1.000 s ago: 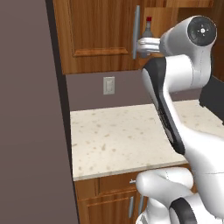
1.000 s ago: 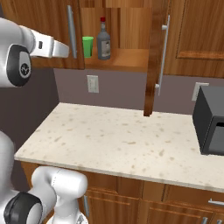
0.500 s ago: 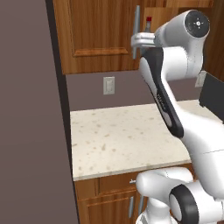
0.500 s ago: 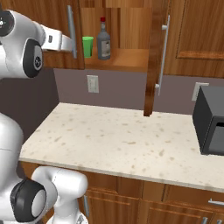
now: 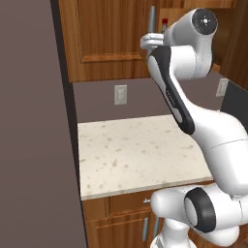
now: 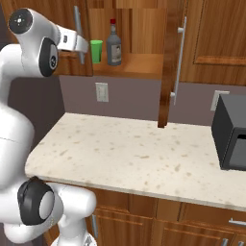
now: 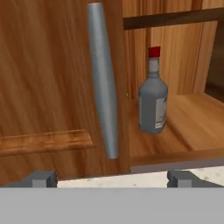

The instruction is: Open the cabinet directly in front. Then move the liquor and the cup to the dining counter with the jar on it.

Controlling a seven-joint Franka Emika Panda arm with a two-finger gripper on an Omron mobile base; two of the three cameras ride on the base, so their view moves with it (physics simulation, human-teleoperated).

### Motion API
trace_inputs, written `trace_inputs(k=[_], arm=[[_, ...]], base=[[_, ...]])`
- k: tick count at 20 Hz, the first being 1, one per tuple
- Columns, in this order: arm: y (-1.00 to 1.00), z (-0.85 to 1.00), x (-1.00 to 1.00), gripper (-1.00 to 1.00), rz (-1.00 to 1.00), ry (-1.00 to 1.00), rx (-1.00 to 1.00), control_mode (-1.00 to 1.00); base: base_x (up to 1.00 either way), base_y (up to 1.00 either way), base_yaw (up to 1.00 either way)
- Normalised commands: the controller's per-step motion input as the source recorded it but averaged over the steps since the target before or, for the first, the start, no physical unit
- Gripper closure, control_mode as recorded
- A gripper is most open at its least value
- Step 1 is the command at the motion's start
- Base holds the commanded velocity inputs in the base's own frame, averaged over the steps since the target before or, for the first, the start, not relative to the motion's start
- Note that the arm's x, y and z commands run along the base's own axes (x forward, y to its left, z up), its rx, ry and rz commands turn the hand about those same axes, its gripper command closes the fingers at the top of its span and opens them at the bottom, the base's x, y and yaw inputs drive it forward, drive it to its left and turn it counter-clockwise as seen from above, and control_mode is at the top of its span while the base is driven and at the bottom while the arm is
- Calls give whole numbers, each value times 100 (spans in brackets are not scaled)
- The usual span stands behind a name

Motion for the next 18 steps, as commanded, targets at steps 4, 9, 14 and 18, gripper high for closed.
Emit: trace_inputs(k=[4,9,14,18], arm=[[0,0,64,-100,0,5,0,-100],[0,0,66,-100,0,4,0,-100],[0,0,69,-100,0,1,0,-100],[7,-9,75,-100,0,0,0,-100]], base=[[0,0,0],[0,0,0],[0,0,0],[0,0,0]])
